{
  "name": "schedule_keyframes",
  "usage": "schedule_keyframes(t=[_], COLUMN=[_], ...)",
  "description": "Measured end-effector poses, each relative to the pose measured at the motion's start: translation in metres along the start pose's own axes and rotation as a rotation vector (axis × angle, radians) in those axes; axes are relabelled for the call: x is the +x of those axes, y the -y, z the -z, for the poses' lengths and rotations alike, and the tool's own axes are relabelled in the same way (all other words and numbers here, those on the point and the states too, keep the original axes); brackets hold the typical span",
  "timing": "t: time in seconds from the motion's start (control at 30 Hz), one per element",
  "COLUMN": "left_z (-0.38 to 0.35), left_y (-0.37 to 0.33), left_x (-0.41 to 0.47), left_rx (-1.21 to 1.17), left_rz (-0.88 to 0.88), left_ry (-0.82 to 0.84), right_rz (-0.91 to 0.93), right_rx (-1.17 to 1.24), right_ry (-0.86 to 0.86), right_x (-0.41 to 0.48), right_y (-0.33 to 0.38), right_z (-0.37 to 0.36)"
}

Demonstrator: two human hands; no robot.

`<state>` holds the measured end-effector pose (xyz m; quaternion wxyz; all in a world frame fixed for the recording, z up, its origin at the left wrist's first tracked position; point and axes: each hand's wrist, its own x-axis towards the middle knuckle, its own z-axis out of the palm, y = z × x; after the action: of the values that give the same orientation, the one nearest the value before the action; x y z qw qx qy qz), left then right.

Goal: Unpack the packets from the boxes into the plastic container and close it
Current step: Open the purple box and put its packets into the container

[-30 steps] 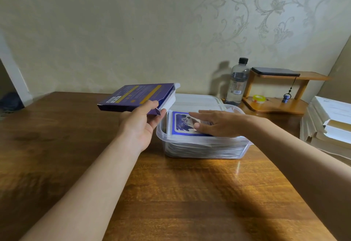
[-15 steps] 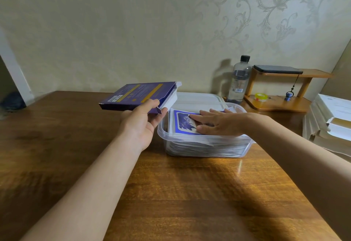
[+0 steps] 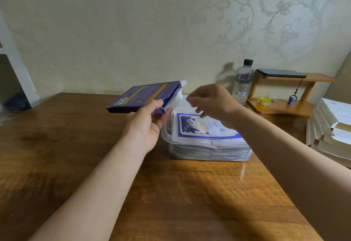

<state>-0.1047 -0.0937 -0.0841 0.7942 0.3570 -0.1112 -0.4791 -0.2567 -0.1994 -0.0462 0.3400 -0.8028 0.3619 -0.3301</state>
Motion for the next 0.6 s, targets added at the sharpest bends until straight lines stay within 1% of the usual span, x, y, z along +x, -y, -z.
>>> schedule_keyframes(t=[0.13,0.23,0.37,0.47,0.6], left_z=[0.002,0.004,0.004,0.004,0.002], left_y=[-0.002,-0.004,-0.003,-0.002,0.001], left_x=[0.000,0.002,0.004,0.006,0.004], left_rx=[-0.002,-0.029,-0.009,-0.005,0.034], left_rz=[-0.022,-0.053,-0.076,-0.076,-0.085], left_ry=[0.018,0.037,0.038,0.030,0.015], right_rz=[-0.091,-0.127,-0.164,-0.221,-0.293], right_rx=[0.218,0.318,0.350,0.359,0.383], right_ry=[0.034,0.032,0.027,0.003,0.019], right_x=[0.008,0.012,0.014,0.017,0.021], right_y=[0.015,0.021,0.032,0.041,0.048], right_z=[-0.022,-0.032,-0.042,-0.046,-0.053])
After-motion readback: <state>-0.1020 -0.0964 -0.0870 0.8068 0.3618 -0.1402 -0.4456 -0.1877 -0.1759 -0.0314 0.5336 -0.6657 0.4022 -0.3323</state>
